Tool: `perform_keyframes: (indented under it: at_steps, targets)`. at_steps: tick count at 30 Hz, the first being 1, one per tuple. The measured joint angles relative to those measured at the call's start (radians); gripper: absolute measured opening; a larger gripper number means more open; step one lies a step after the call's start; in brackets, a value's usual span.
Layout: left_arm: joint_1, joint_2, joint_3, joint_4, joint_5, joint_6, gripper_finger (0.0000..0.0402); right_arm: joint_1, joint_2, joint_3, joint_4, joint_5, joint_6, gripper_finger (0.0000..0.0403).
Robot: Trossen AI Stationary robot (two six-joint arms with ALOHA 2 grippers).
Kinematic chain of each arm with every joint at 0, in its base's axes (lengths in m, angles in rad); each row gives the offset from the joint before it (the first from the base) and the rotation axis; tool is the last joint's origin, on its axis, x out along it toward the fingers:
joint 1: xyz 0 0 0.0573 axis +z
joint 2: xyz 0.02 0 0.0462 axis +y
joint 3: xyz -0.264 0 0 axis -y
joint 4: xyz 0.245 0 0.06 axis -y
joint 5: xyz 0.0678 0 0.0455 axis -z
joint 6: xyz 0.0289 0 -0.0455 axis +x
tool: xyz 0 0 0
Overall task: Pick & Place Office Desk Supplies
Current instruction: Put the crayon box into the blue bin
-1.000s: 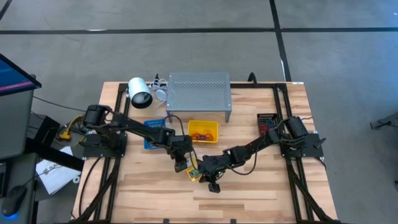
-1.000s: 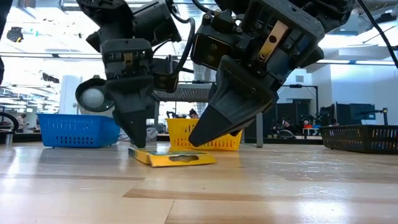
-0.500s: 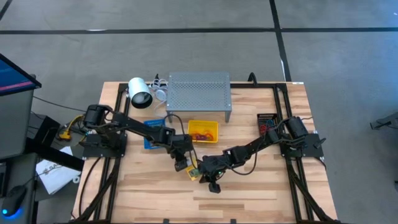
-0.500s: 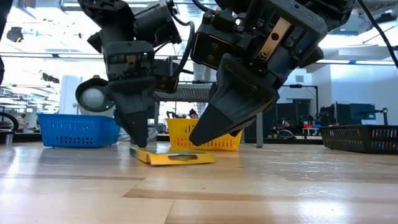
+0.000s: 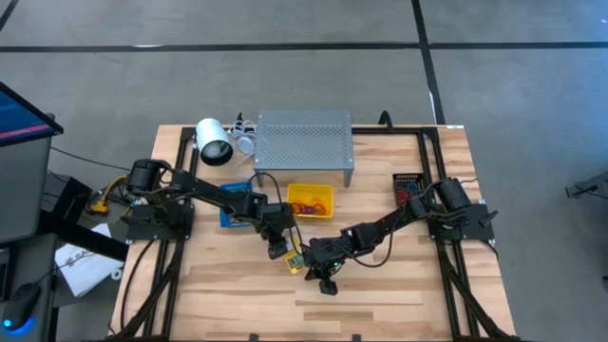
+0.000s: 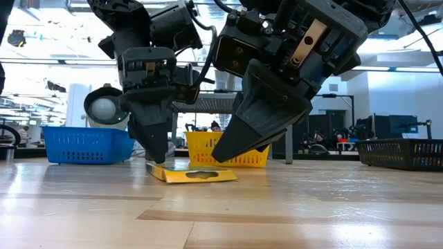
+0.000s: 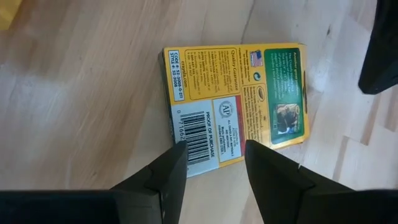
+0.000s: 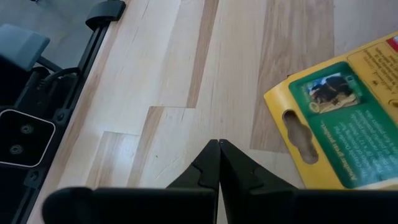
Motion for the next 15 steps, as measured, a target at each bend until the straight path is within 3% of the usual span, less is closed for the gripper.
perform_keyframes:
  at_steps: [7,15]
  targets:
    - [-0.021,-0.005,-0.001,0.041,0.062,-0.019,0.0159,0.000,0.000,0.000,0.000,0.000,-0.004,0.0000]
    - [-0.011,-0.120,-0.001,0.017,0.026,-0.033,0.0159,-0.003,0.000,0.000,-0.014,0.003,-0.004,0.0000]
